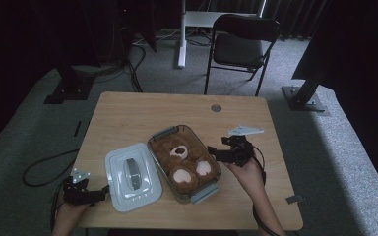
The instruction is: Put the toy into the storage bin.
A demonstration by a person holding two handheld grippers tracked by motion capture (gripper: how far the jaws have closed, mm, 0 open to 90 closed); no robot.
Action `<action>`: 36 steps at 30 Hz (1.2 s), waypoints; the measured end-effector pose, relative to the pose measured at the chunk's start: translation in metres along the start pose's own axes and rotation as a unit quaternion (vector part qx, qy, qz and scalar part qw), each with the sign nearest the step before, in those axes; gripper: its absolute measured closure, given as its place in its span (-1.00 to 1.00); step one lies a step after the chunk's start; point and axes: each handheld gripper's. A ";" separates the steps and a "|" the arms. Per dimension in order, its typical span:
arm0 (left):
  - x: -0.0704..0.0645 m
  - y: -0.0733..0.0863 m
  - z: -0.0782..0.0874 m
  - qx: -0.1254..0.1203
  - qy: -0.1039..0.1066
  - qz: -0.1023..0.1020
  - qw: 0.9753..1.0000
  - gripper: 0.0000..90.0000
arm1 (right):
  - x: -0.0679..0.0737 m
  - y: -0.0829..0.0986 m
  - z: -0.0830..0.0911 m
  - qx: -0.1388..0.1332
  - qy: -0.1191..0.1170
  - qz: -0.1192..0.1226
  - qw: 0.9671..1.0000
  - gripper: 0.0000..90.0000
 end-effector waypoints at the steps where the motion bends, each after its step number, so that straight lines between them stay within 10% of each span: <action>1: -0.001 -0.001 0.001 -0.002 0.001 0.003 1.000 -0.99 | -0.006 0.002 -0.002 -0.002 0.004 -0.010 1.000 -0.56; 9: -0.018 -0.012 0.011 -0.023 0.013 0.018 0.999 -0.99 | -0.041 0.025 -0.024 0.007 0.044 -0.046 0.998 -0.72; 21: -0.052 -0.033 0.004 -0.021 0.017 0.010 1.000 -0.99 | -0.051 0.056 -0.043 -0.021 0.113 -0.057 0.992 -0.72; 36: -0.075 -0.046 -0.020 0.012 0.052 -0.013 0.999 -0.99 | -0.046 0.078 -0.065 0.015 0.091 -0.047 0.995 -0.71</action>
Point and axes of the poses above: each handheld gripper's, and its own axes: z roughly backward along the jaws, y roughly out of its underside, x roughly to its left, and after that the axes turned 14 degrees about y, right-handed
